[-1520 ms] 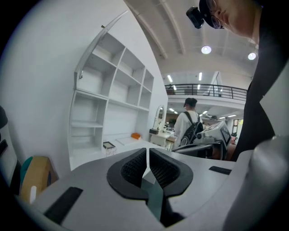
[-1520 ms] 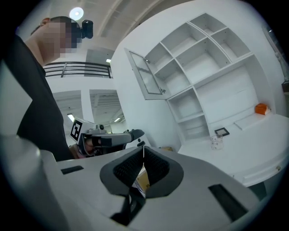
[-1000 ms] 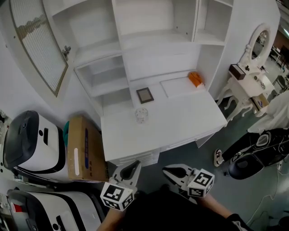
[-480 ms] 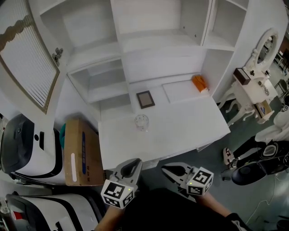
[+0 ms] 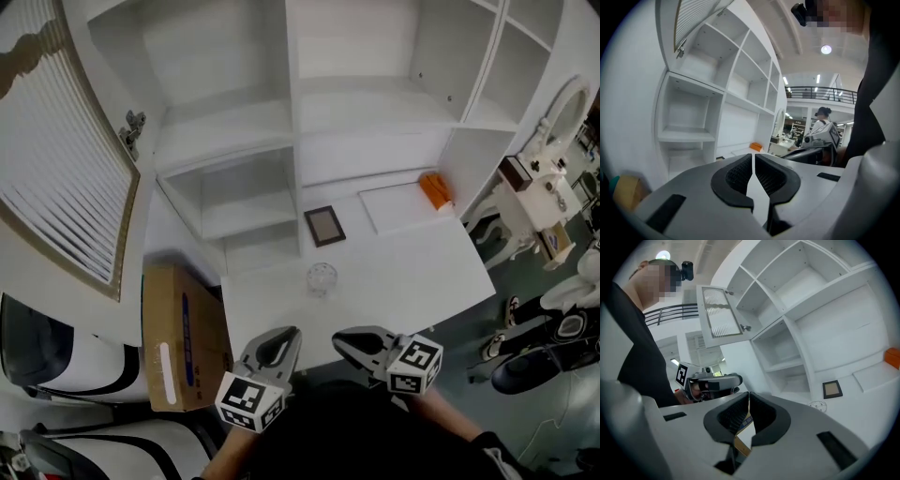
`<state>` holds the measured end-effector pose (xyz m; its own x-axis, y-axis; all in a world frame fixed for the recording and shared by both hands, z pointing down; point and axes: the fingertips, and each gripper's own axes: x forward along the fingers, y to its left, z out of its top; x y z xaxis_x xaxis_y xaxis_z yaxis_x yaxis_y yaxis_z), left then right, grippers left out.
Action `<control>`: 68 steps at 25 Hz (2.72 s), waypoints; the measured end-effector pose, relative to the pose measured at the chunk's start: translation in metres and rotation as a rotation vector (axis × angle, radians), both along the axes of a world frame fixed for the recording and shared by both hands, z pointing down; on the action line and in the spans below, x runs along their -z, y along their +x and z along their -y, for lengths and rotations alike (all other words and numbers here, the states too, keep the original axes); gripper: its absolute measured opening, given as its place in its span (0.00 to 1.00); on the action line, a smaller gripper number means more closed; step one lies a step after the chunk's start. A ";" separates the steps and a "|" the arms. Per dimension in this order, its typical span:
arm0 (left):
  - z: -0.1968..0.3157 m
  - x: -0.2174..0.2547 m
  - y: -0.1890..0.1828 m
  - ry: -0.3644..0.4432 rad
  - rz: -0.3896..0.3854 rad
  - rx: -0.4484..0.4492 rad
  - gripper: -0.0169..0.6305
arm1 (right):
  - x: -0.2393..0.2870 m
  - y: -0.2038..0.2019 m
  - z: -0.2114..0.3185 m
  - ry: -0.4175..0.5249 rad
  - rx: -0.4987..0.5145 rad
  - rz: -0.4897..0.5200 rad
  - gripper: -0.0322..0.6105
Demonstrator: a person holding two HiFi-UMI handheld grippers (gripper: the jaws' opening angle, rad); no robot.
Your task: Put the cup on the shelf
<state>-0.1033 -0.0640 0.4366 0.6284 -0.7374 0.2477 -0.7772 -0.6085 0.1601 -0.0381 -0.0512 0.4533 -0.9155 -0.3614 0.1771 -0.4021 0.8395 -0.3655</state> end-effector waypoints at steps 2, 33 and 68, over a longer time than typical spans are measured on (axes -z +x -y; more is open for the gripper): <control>0.005 -0.002 -0.008 -0.014 -0.009 -0.012 0.07 | -0.002 -0.008 0.009 -0.006 0.000 -0.010 0.08; 0.100 -0.077 0.037 -0.122 -0.040 0.141 0.07 | -0.102 0.044 0.118 -0.189 0.124 -0.124 0.08; 0.088 -0.172 0.034 -0.283 -0.076 0.174 0.07 | -0.255 0.008 0.147 -0.306 0.116 -0.331 0.27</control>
